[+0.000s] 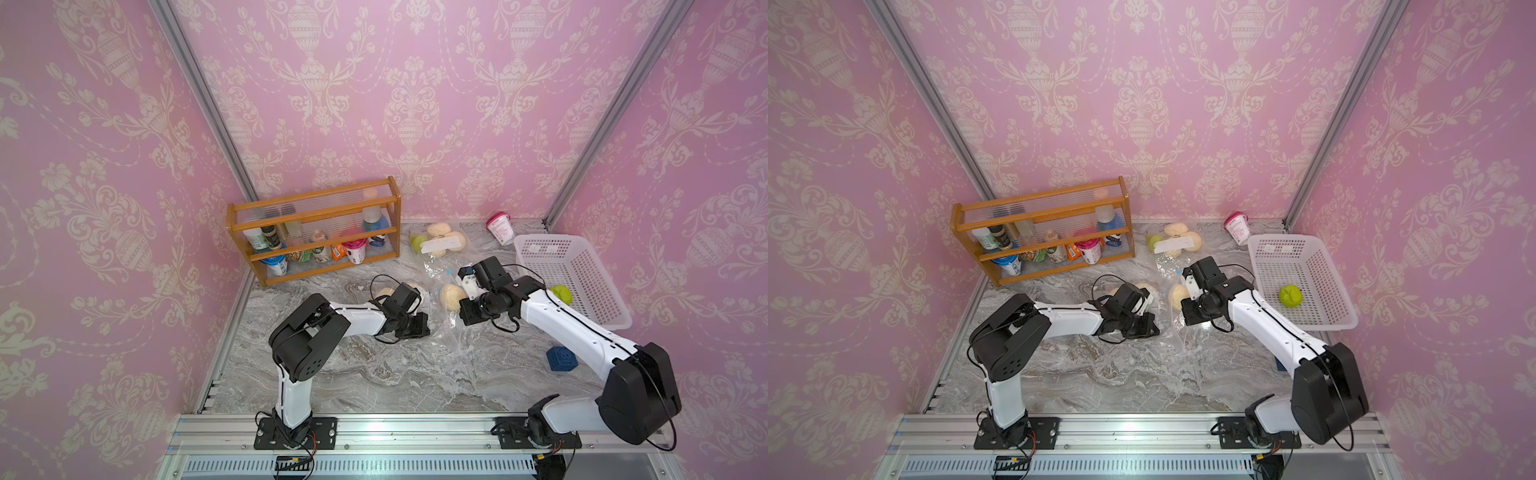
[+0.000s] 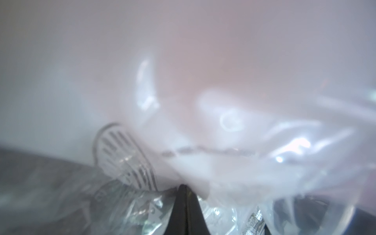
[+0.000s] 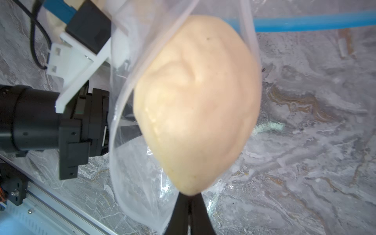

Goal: Open the zip-top bag and take out the pear
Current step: Pick up the pear from the zipper food storage bag, then place the pear in the basket.

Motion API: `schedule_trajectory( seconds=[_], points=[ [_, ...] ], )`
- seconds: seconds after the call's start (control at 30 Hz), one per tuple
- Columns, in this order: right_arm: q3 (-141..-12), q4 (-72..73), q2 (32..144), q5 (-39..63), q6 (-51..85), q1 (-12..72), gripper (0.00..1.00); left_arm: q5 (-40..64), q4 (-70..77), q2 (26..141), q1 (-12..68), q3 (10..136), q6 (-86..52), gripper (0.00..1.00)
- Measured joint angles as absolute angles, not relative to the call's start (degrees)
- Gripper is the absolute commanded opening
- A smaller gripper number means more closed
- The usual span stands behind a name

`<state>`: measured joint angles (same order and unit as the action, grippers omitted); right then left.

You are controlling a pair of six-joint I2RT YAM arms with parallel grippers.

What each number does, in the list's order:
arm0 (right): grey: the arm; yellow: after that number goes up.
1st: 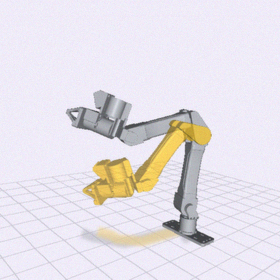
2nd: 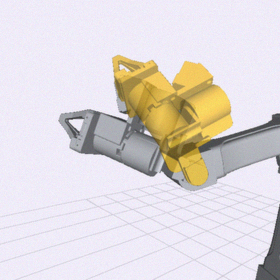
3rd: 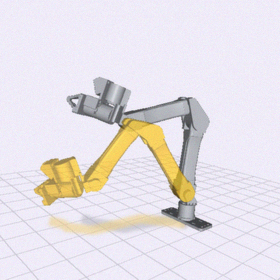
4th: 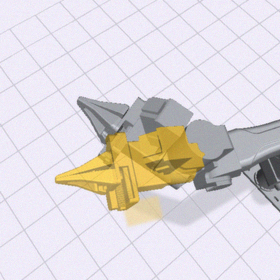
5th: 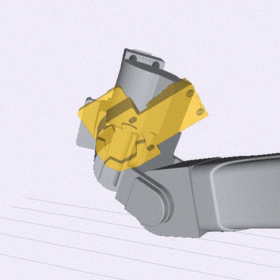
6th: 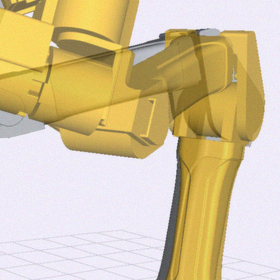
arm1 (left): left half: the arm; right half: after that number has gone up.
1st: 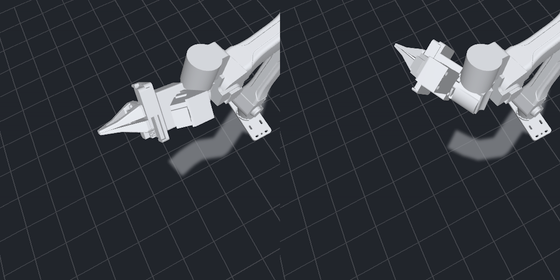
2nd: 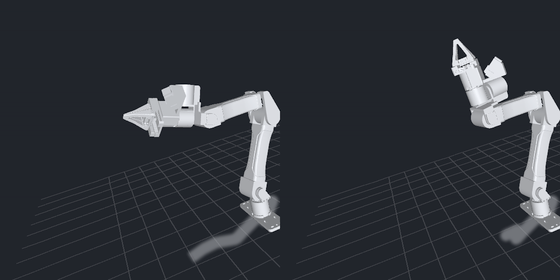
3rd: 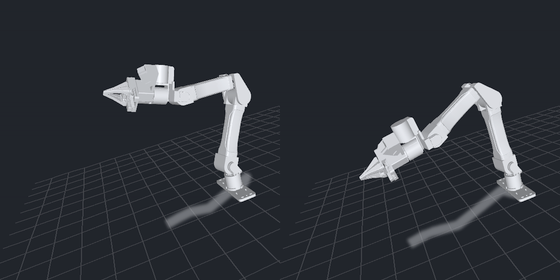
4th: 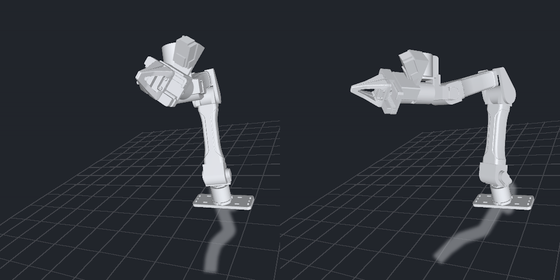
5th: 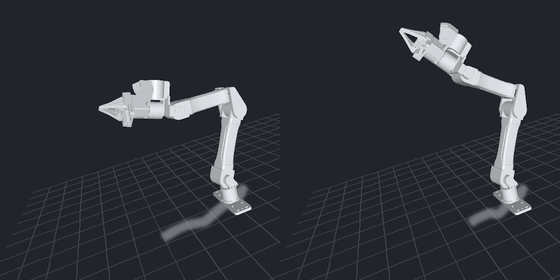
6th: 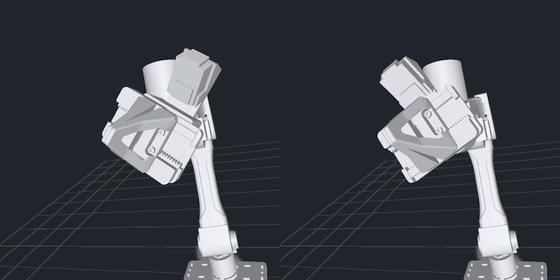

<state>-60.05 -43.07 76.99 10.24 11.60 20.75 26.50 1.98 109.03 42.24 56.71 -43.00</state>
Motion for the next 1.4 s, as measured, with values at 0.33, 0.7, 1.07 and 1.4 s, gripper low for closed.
schedule_trajectory(
  seconds=[0.33, 0.7, 1.07, 1.4],
  points=[
    [-64.45, -44.27, 66.52, 12.19, 17.74, -6.48, 0.00, 26.35, -1.10, 107.70, 41.67, 56.49, -40.10, 0.00],
    [-63.26, -34.74, 80.97, 12.29, 21.28, -24.21, 0.00, 23.40, -14.39, 102.89, 40.18, 59.55, -32.93, 0.38],
    [-63.07, -34.09, 86.06, 13.52, 18.79, -24.75, 0.41, 21.17, -26.39, 88.49, 33.98, 62.70, -29.78, 0.61],
    [-63.22, -35.86, 70.96, 15.29, 19.59, -8.84, 0.45, 17.54, -36.10, 83.00, 22.76, 63.24, -25.87, 0.74]
  ],
)
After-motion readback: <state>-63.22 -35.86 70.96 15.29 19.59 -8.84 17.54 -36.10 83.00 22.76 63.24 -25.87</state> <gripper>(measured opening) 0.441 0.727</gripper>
